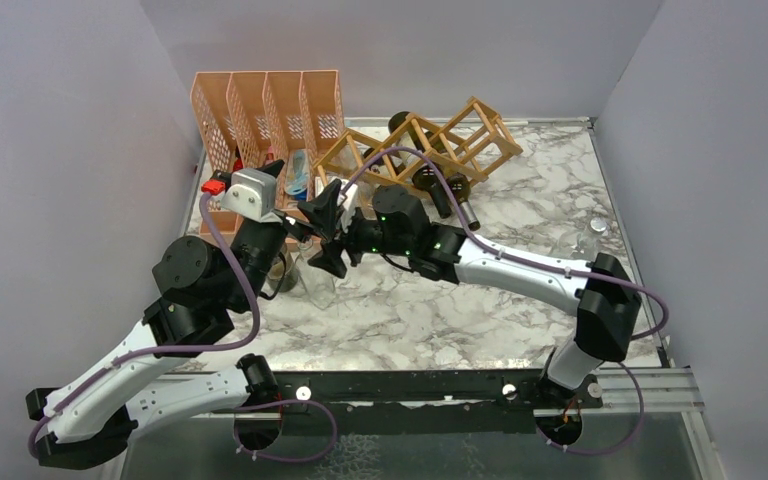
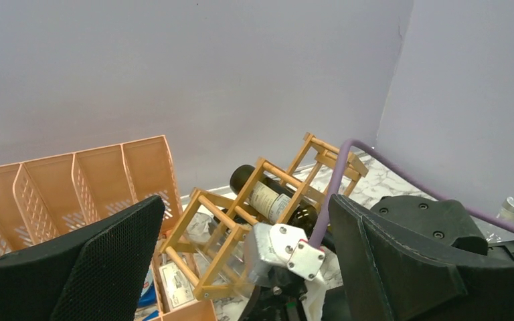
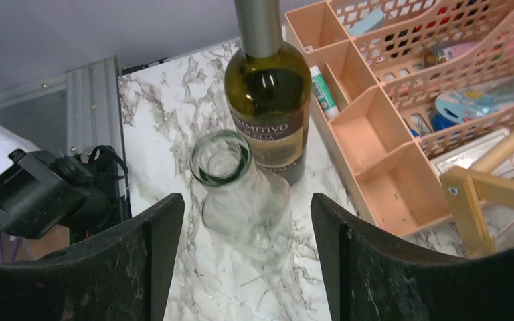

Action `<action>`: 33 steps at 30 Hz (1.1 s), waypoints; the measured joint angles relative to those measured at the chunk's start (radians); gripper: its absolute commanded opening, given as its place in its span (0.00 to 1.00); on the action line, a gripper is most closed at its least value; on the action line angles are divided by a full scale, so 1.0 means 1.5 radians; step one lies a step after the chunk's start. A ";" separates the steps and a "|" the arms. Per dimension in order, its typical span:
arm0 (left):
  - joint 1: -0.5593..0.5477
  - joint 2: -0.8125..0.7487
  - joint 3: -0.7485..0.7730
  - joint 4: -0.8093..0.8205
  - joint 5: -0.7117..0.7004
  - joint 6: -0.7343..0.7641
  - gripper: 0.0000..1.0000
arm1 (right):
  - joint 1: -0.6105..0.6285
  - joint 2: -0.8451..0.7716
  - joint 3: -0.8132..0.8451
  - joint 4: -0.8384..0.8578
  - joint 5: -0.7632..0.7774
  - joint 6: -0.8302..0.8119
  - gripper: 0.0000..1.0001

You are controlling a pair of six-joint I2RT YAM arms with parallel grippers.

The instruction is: Put the wine bottle on the wine rack

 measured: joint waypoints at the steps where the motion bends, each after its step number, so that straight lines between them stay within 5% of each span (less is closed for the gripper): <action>1: 0.000 -0.002 0.000 0.000 -0.001 -0.001 0.99 | 0.005 0.009 0.011 0.000 0.000 -0.005 0.72; 7: 0.000 -0.003 0.000 -0.001 -0.005 -0.001 0.99 | 0.023 0.054 0.054 0.014 0.001 -0.027 0.63; 21: 0.000 -0.003 0.000 -0.009 -0.019 -0.001 0.99 | 0.031 0.096 0.055 0.069 0.034 -0.043 0.05; 33: 0.000 -0.002 -0.004 -0.016 -0.018 -0.001 0.99 | 0.032 -0.100 -0.094 0.048 0.106 -0.030 0.01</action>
